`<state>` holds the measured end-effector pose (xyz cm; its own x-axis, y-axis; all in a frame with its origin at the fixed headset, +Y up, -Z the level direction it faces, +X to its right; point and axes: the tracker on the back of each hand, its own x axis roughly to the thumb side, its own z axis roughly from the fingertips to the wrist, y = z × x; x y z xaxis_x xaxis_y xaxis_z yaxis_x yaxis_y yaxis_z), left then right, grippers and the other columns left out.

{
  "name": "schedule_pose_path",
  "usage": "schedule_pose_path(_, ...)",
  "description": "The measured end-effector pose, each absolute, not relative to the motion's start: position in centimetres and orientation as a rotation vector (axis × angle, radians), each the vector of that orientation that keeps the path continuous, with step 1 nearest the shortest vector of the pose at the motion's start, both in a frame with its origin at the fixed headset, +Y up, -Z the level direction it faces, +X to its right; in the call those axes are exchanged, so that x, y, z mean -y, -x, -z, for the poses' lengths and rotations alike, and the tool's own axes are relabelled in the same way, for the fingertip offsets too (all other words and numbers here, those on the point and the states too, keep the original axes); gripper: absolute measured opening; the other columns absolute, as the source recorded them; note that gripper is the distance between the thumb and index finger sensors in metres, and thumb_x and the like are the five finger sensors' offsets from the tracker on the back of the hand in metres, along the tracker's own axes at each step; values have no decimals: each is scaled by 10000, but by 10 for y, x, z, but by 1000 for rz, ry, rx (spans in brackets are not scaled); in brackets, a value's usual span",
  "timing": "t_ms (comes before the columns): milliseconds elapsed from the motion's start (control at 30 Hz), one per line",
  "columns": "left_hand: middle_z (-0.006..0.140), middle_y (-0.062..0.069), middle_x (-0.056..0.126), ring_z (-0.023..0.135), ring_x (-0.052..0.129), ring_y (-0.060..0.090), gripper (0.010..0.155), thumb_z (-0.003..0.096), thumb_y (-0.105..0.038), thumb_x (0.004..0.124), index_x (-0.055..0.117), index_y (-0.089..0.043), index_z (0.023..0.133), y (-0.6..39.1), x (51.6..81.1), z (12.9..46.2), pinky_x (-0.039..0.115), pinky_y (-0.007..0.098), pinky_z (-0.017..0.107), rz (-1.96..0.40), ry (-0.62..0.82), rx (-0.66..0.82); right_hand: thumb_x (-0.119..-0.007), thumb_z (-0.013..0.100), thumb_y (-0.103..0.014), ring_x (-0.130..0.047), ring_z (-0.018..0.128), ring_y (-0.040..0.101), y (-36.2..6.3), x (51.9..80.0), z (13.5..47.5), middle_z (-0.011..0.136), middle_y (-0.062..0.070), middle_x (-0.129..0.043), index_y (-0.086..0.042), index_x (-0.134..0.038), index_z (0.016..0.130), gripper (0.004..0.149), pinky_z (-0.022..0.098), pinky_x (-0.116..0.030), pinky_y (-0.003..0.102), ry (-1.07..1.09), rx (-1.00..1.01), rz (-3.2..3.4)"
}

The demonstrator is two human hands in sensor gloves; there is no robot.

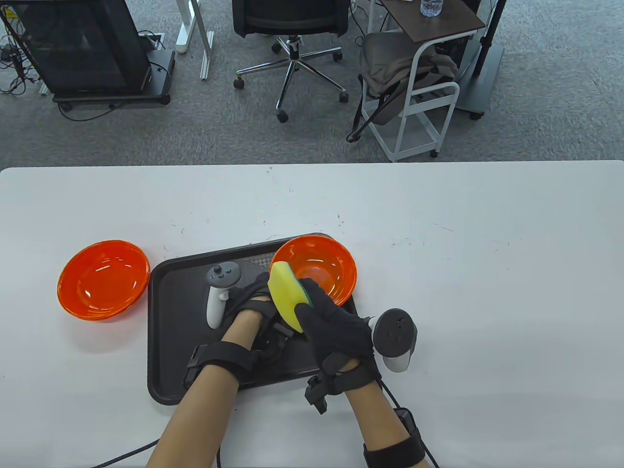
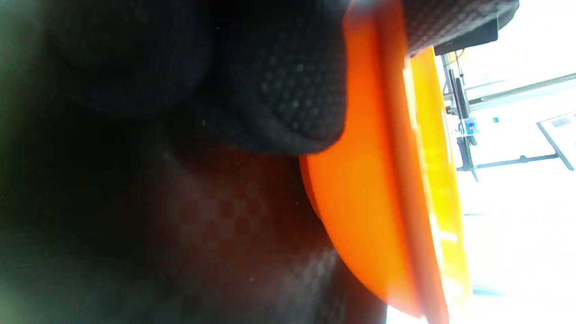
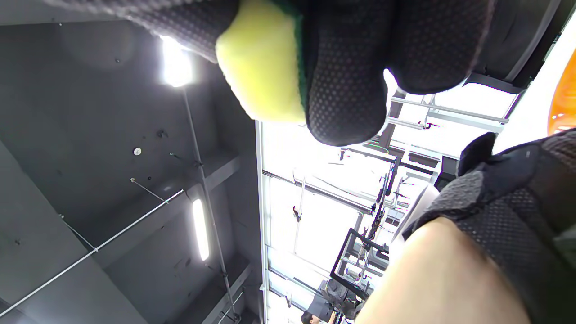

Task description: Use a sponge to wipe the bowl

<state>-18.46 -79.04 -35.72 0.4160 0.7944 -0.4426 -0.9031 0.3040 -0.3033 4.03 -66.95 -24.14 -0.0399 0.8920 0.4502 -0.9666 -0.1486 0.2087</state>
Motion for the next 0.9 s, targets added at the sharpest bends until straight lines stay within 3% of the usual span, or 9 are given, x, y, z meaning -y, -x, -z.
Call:
schedule_pose_path(267,566,102,943,227,1042,140,638,545,-423,732,507,-100,1046,214,754,348,923,309,171,-1104,486,-122,-684,645,-353,-988,637,321,-38,671,240,890,266,-812,-9,-487,998,532,513,-772,561,-564,163,-1642)
schedule_pose_path(533,540,104,946,202,1036,134,633,542,-436,729,535,-95,1039,272,709,310,920,310,154,-1095,365,-46,-685,644,-352,-986,639,322,-36,671,240,892,266,-811,-10,-487,999,531,513,-772,563,-575,152,-1658)
schedule_pose_path(900,480,91,967,147,1033,103,621,538,-457,732,600,-88,1019,310,687,271,926,292,113,-1052,178,16,-696,642,-347,-978,648,332,-30,670,235,991,281,-699,-96,-488,1039,513,500,-784,574,-603,176,-1736)
